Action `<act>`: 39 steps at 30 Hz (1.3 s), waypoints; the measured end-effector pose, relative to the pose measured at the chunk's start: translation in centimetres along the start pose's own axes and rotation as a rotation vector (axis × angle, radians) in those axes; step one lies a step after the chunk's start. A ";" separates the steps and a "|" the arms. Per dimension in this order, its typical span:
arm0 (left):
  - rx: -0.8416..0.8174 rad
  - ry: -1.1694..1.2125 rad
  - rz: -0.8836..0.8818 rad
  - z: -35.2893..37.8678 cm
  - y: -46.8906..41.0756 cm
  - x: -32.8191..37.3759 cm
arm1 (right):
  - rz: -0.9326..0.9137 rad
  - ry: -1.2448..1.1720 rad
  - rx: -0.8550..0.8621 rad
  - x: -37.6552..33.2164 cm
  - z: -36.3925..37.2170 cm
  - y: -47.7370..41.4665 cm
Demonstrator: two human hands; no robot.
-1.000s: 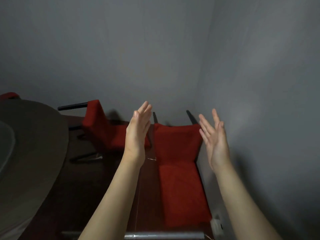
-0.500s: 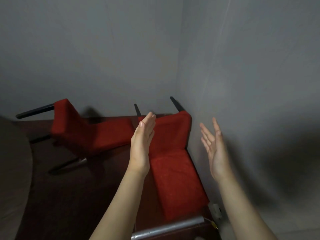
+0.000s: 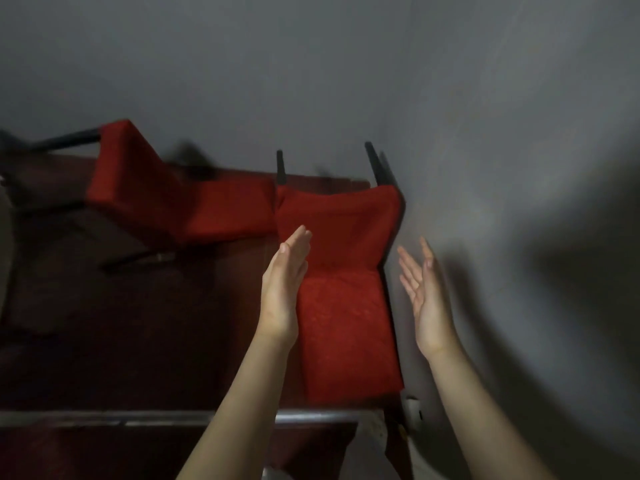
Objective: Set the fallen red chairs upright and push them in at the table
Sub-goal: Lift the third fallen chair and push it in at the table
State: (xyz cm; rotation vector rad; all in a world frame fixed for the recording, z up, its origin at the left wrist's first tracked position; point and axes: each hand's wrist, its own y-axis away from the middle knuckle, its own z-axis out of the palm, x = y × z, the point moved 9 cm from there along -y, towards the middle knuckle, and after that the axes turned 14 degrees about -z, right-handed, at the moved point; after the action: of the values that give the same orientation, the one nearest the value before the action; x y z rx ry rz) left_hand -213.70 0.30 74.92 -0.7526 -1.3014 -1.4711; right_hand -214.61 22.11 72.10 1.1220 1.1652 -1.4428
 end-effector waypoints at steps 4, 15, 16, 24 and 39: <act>0.041 0.024 -0.113 -0.4 -3.4 -5.7 | 0.093 -0.007 0.007 5.7 -1.6 -1.0; 0.188 -0.044 -0.441 -7.5 -13.8 -32.9 | 0.435 0.196 0.204 33.8 -8.5 3.8; 0.209 -0.064 -0.464 -8.5 -14.6 -36.4 | 0.472 0.233 0.217 37.4 -9.3 4.7; 0.264 -0.225 -0.613 -13.9 -18.9 -56.9 | 0.619 0.595 0.045 57.8 -13.0 8.3; 0.271 -0.345 -0.723 -20.4 -24.1 -76.2 | 0.505 1.260 -0.284 75.4 -15.8 14.7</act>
State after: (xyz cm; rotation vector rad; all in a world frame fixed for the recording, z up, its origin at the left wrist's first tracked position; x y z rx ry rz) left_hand -209.11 -0.47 -7.40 -0.3684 -2.1405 -1.7009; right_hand -209.46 27.38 -5.95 1.9902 1.6283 -0.0418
